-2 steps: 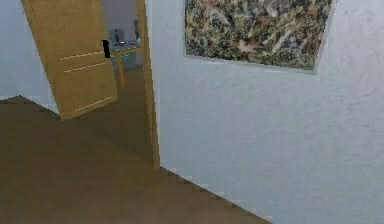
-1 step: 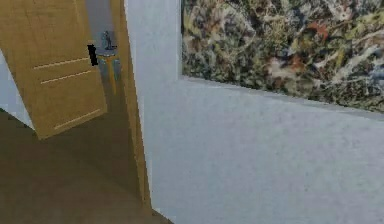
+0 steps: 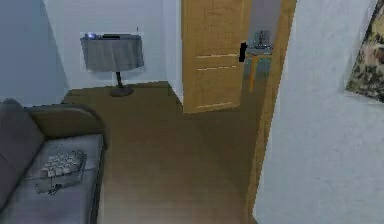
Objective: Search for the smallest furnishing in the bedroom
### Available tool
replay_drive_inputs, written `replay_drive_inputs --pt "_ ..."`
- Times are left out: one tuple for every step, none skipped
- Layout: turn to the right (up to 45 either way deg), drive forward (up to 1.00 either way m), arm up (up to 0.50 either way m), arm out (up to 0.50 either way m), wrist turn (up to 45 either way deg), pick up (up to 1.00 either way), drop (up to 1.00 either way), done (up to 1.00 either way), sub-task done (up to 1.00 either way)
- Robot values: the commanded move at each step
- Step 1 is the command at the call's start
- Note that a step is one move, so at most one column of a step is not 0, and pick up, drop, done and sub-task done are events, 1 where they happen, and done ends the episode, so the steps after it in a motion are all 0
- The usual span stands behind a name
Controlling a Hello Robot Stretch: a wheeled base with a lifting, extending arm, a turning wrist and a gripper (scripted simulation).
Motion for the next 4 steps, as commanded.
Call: replay_drive_inputs --pt "0.0 1.0 0.0 0.0 0.0 0.0 0.0 0.0 0.0" --pt "-9.0 0.0 0.0 0.0 0.0 0.0 0.0 0.0 0.0" --pt "0.0 0.25 0.0 0.0 0.0 0.0 0.0 0.0 0.0" --pt "45.0 0.0 0.0 0.0 0.0 0.0 0.0 0.0 0.0"
